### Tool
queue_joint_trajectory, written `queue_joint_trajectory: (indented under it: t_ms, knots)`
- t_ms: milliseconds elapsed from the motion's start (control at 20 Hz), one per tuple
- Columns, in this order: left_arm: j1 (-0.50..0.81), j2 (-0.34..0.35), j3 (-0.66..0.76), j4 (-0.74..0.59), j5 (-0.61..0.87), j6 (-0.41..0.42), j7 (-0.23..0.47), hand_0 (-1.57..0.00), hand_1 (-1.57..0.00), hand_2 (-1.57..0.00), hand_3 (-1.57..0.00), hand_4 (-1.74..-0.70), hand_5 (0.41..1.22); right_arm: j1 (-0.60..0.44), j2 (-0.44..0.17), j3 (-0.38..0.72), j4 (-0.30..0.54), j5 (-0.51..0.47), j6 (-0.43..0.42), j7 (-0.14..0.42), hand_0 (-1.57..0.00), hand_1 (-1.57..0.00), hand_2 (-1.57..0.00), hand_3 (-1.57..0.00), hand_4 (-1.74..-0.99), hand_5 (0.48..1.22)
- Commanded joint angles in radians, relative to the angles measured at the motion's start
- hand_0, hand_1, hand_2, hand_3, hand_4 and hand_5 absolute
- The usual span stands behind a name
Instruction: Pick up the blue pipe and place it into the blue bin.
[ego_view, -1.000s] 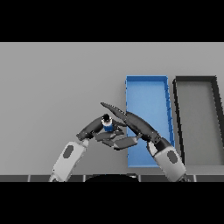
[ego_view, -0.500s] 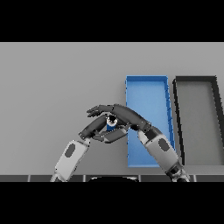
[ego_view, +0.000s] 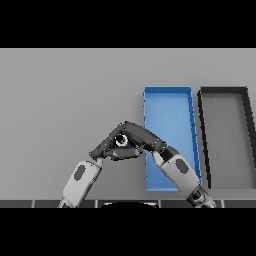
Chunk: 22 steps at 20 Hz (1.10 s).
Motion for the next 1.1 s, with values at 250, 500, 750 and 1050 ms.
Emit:
queue_joint_trajectory:
  t_ms: [250, 500, 750, 1050]
  knots:
    - [-0.003, 0.006, -0.001, -0.018, -0.014, 0.013, -0.013, -1.57, -1.57, -1.57, -1.42, -1.73, 1.221, -0.001, 0.01, 0.035, -0.006, 0.013, -0.058, -0.032, -1.54, -1.54, -1.54, -1.52, -1.725, 1.172]
    - [-0.015, 0.053, 0.005, -0.013, -0.066, -0.005, -0.055, -0.94, -0.86, -0.83, -0.75, -1.37, 1.221, 0.005, 0.002, 0.047, -0.021, 0.053, -0.082, -0.021, -1.56, -1.56, -1.56, -1.55, -1.736, 1.205]
    - [-0.012, 0.046, 0.004, -0.005, -0.131, -0.033, 0.0, -0.31, -0.28, -0.27, -0.24, -1.05, 0.938, 0.013, 0.025, 0.042, -0.027, 0.084, -0.082, 0.025, -1.57, -1.57, -1.57, -1.56, -1.739, 1.216]
    - [-0.008, 0.032, 0.019, -0.009, -0.102, -0.022, 0.079, -0.08, -0.07, -0.07, -0.06, -0.97, 0.567, 0.02, 0.055, 0.03, -0.02, 0.096, -0.066, 0.01, -1.57, -1.57, -1.57, -1.57, -1.741, 1.22]
